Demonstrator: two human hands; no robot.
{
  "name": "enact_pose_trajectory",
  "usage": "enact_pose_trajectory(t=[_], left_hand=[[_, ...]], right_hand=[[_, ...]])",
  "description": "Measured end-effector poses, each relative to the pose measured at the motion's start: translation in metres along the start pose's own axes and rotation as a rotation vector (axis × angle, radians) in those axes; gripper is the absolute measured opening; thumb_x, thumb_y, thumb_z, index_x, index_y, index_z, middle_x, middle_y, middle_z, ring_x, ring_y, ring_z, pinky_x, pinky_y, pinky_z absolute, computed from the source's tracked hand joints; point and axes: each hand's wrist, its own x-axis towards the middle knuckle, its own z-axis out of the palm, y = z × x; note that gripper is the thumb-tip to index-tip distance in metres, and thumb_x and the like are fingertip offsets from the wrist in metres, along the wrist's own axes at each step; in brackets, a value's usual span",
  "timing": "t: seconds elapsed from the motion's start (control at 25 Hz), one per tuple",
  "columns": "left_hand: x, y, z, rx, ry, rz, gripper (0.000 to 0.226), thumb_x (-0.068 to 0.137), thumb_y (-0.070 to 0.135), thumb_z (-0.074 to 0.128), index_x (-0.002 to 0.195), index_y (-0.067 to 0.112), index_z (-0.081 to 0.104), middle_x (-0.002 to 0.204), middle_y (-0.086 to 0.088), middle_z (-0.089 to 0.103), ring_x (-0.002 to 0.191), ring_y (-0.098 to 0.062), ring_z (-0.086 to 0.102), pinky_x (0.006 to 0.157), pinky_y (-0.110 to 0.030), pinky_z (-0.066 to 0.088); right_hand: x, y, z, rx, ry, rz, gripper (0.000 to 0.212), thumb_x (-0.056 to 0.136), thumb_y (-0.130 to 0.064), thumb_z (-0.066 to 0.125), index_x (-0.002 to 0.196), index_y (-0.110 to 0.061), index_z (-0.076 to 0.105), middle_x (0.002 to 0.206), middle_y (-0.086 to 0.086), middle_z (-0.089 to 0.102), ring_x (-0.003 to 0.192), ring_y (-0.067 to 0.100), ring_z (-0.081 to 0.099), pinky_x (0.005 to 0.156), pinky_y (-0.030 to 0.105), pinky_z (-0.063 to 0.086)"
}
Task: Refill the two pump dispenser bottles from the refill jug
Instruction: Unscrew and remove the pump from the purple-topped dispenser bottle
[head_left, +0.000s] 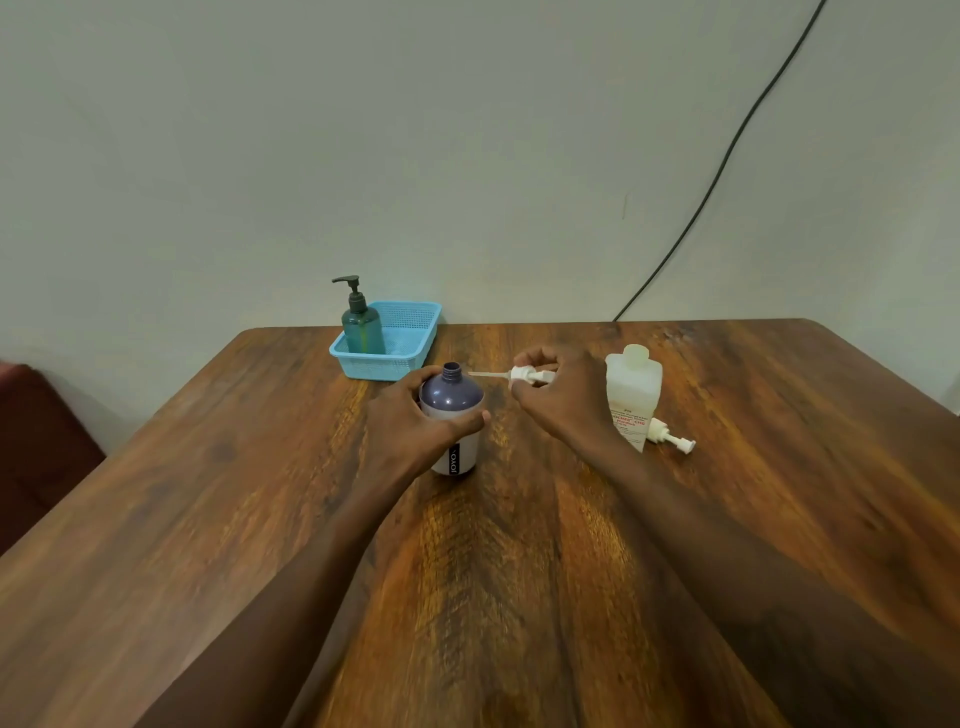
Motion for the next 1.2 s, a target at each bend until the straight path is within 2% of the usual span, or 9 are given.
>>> enact_pose_trajectory(t=[0.32,0.48,0.6,0.72,0.8,0.92,1.0,1.12,1.2], left_hand=[[-0.006,0.004,0.002,0.003,0.03,0.034,0.086,0.057,0.063,0.093,0.13,0.028,0.065,0.118,0.013,0.071,0.102,-0.002,0.066,0.083,-0.024,0.058],[-0.009,0.004,0.002,0.007,0.026,0.031,0.085,0.058,0.06,0.093,0.131,0.027,0.064,0.118,0.013,0.069,0.1,-0.001,0.064,0.077,-0.015,0.052],[-0.013,0.008,0.001,-0.002,0.014,0.049,0.081,0.059,0.059,0.093,0.129,0.029,0.064,0.116,0.014,0.069,0.098,0.001,0.063,0.078,-0.017,0.053],[-0.016,0.015,0.003,-0.017,-0.015,0.07,0.081,0.059,0.06,0.093,0.129,0.032,0.063,0.115,0.016,0.067,0.098,0.001,0.063,0.078,-0.015,0.051],[-0.018,0.021,0.005,-0.005,-0.012,0.082,0.083,0.059,0.063,0.091,0.13,0.032,0.062,0.113,0.019,0.064,0.098,0.001,0.062,0.076,-0.012,0.047],[-0.021,0.033,0.009,-0.02,-0.002,0.109,0.083,0.06,0.063,0.091,0.131,0.033,0.06,0.112,0.021,0.062,0.098,0.0,0.062,0.075,-0.01,0.045],[-0.02,0.045,0.012,-0.061,0.004,0.138,0.072,0.062,0.058,0.093,0.123,0.038,0.061,0.106,0.022,0.064,0.094,0.004,0.063,0.075,-0.01,0.046],[-0.016,0.061,0.017,-0.085,-0.019,0.174,0.067,0.062,0.057,0.092,0.118,0.034,0.064,0.106,0.016,0.068,0.096,0.0,0.065,0.079,-0.019,0.054],[-0.013,0.071,0.023,-0.106,-0.01,0.208,0.071,0.061,0.058,0.093,0.12,0.033,0.064,0.109,0.015,0.069,0.096,0.0,0.066,0.079,-0.019,0.056]], right_hand=[[-0.027,0.034,0.024,-0.264,-0.164,-0.038,0.009,0.083,-0.029,0.076,0.088,-0.026,0.069,0.083,-0.006,0.069,0.075,0.012,0.063,0.058,0.023,0.046],[-0.031,0.044,0.029,-0.307,-0.182,-0.007,0.02,0.082,-0.035,0.074,0.098,-0.023,0.072,0.09,-0.003,0.073,0.08,0.015,0.067,0.066,0.031,0.058],[-0.034,0.045,0.025,-0.293,-0.194,0.0,0.024,0.083,-0.036,0.075,0.101,-0.02,0.074,0.094,-0.002,0.074,0.083,0.014,0.066,0.07,0.033,0.06],[-0.034,0.037,0.015,-0.223,-0.142,-0.02,0.02,0.085,-0.035,0.078,0.097,-0.019,0.074,0.09,-0.004,0.073,0.08,0.009,0.064,0.071,0.031,0.059],[-0.033,0.026,0.004,-0.163,-0.07,-0.052,0.015,0.087,-0.029,0.079,0.096,-0.018,0.075,0.09,-0.003,0.073,0.08,0.006,0.063,0.072,0.024,0.056],[-0.028,0.006,-0.019,-0.142,0.054,-0.226,0.014,0.085,-0.022,0.082,0.095,-0.014,0.076,0.091,0.0,0.075,0.081,0.009,0.065,0.073,0.024,0.056],[-0.024,-0.007,-0.038,-0.135,0.134,-0.334,0.014,0.084,-0.02,0.082,0.094,-0.013,0.075,0.09,-0.001,0.075,0.082,0.011,0.065,0.074,0.027,0.056],[-0.014,-0.014,-0.066,-0.207,0.234,-0.398,0.025,0.082,-0.026,0.084,0.102,-0.016,0.074,0.099,-0.001,0.073,0.096,0.015,0.064,0.081,0.025,0.05],[-0.008,-0.008,-0.085,-0.264,0.24,-0.331,0.042,0.079,-0.037,0.086,0.114,-0.019,0.072,0.112,-0.003,0.072,0.11,0.016,0.06,0.088,0.022,0.042]])
